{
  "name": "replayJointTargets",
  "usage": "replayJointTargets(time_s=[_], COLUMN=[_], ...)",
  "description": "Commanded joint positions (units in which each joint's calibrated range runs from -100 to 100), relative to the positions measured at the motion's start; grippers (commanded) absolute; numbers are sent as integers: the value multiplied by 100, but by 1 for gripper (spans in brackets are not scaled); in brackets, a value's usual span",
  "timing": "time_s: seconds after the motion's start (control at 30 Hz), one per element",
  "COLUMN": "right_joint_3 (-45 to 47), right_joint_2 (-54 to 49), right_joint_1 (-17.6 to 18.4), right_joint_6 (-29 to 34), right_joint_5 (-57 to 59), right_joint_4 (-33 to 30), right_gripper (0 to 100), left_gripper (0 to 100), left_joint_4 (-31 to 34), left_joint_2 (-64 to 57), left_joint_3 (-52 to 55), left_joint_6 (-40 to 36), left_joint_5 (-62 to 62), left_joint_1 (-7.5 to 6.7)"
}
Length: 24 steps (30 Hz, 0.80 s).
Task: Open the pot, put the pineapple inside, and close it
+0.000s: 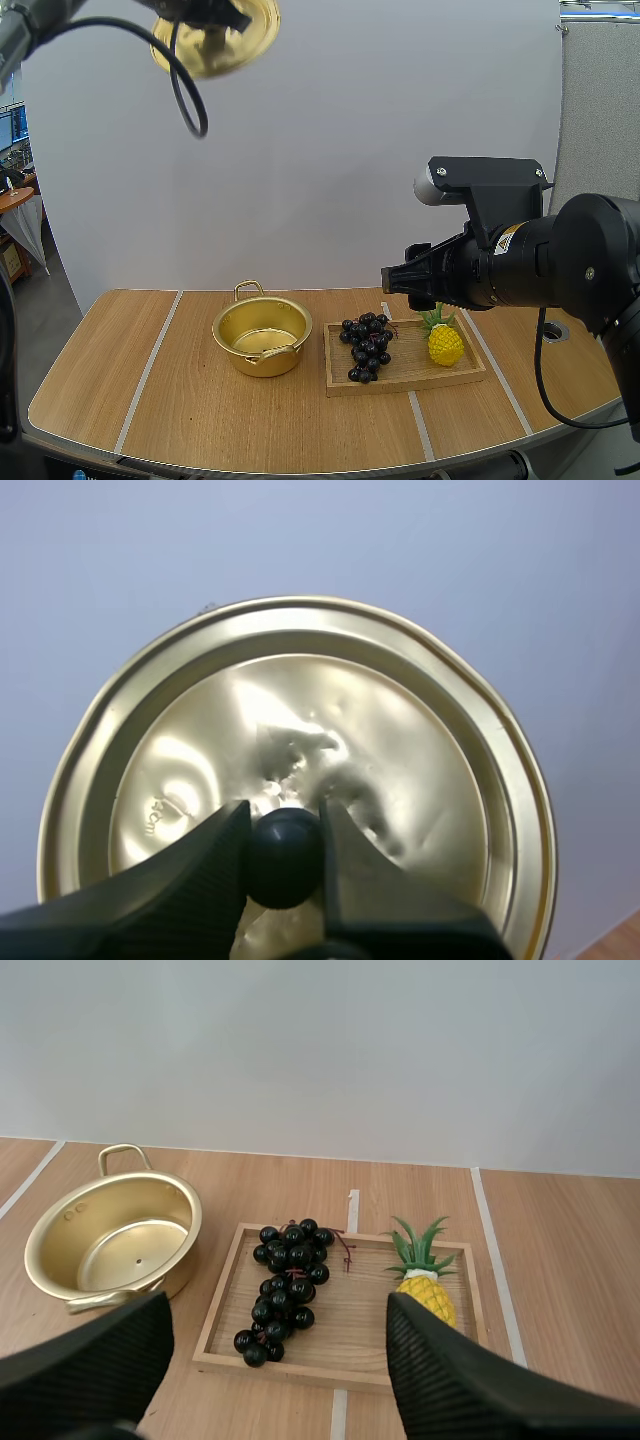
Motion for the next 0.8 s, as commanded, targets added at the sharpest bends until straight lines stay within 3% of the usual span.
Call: replayJointTargets(time_s=[0.0, 0.17, 0.33, 0.43, 0.63, 0.77], right_joint_3=[-44, -44, -44, -44, -44, -44], right_joint_2=[19, 19, 42, 190, 1110, 1801], right_joint_1=[4, 4, 4, 4, 4, 4], right_joint_6=[3, 14, 715, 766, 1191, 1245], right_joint_5=[13, 13, -117, -239, -463, -782], right_joint_4=[9, -203, -1014, -1367, -1957, -1994], right_gripper=[100, 100, 100, 100, 100, 100], left_gripper=[0, 0, 0, 0, 0, 0], left_joint_4=[52, 52, 52, 52, 52, 52], left_joint_2=[-44, -44, -44, -44, -44, -44], left_joint_3=[-725, -943, -958, -958, -958, -958], left_joint_6=[-108, -99, -99, -99, -99, -99], left_joint_5=[-132, -840, -1335, -1335, -1335, -1335], left_joint_1=[-13, -13, -13, -13, -13, -13])
